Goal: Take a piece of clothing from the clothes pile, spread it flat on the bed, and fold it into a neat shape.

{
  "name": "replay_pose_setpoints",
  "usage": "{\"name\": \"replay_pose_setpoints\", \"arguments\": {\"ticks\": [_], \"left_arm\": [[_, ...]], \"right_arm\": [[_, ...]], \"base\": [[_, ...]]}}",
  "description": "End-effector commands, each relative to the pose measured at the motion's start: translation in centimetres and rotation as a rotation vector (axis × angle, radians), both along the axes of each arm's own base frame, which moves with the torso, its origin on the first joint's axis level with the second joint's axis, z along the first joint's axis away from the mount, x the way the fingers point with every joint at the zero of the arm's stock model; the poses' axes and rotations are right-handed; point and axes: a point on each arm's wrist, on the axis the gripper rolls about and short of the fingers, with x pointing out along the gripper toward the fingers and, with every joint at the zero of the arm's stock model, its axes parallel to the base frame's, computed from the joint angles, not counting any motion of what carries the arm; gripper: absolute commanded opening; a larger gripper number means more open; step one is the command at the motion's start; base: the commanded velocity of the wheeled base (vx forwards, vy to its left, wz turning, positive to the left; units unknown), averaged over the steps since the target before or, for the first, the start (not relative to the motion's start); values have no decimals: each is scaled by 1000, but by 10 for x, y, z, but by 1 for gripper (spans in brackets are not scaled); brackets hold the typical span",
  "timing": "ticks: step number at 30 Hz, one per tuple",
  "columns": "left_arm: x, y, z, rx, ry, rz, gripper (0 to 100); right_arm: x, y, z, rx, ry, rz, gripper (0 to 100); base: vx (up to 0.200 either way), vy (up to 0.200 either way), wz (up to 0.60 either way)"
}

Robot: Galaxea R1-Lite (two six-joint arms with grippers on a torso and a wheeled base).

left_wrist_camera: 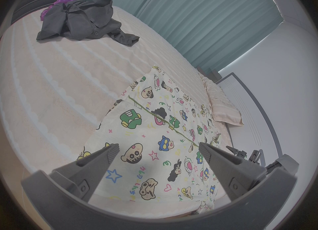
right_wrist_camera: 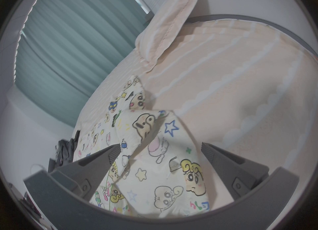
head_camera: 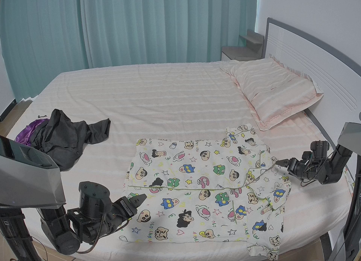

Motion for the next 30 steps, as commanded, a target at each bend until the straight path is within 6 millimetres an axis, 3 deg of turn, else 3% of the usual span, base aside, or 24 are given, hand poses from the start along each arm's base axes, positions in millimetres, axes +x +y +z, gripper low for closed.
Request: {"name": "replay_pose_setpoints", "arguments": {"ticks": [1,11,22,23,30], "left_arm": [[0,0,0,0,0,2,100],[1,0,0,-2,1,3,100],[2,-1,-3,4,8,2,100],[2,-1,-4,5,9,2,100],[2,-1,-4,5,9,2,100]], "right_arm": [[6,-8,-12,-26,4,37,100],[10,-21,-23,-34,-30,137,100],[15,-14,-33,3,-40,215,100],[19,-14,-36,3,-43,217,0],[20,-22,-37,-2,-48,189,0]], "base": [[0,0,0],[0,0,0],[0,0,0],[0,0,0],[0,0,0]]}}
